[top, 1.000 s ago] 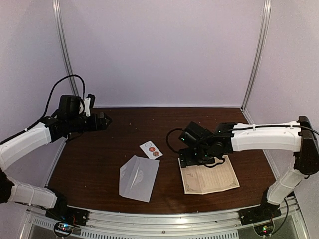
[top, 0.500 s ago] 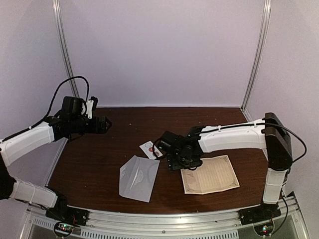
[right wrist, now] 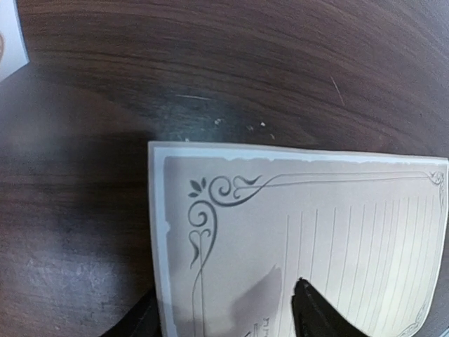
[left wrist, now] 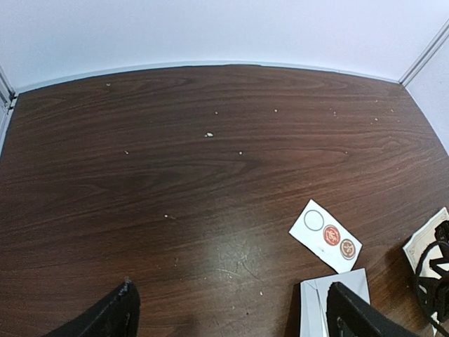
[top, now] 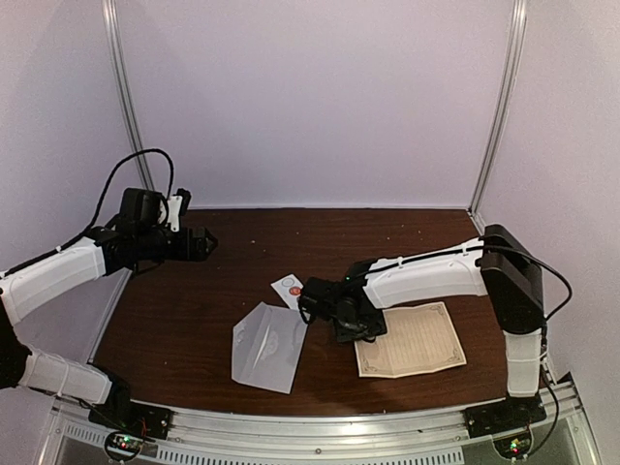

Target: Place the letter into the envelope and seal it

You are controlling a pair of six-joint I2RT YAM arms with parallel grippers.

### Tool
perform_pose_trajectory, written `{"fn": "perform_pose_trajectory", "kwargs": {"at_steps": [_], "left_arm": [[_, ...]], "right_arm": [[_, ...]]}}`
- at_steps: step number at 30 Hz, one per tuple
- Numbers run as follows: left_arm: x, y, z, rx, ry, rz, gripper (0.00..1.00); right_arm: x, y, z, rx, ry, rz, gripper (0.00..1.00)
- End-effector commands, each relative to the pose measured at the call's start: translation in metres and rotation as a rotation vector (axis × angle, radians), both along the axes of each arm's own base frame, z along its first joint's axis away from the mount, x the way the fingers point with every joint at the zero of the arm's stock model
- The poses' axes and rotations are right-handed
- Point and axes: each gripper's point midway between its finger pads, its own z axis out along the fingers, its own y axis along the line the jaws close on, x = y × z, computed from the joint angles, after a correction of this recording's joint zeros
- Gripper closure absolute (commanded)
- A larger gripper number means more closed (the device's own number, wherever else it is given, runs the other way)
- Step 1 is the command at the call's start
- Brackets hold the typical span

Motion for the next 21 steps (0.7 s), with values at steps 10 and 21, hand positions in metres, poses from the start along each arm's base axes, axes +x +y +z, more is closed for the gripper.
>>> {"fn": "perform_pose_trajectory", "kwargs": {"at_steps": [10, 21], "left_arm": [[0.001, 0.003, 0.009, -0.01, -0.049, 0.006, 0.06], [-0.002, -0.003, 0.005, -0.026, -0.032, -0.026, 0.06]], "right_arm": [[0.01, -0.003, 0.023, -0.069, -0.098, -0.025, 1.0], [-0.002, 0.136, 0.069, 0.595, -0.001, 0.13, 1.0]]}}
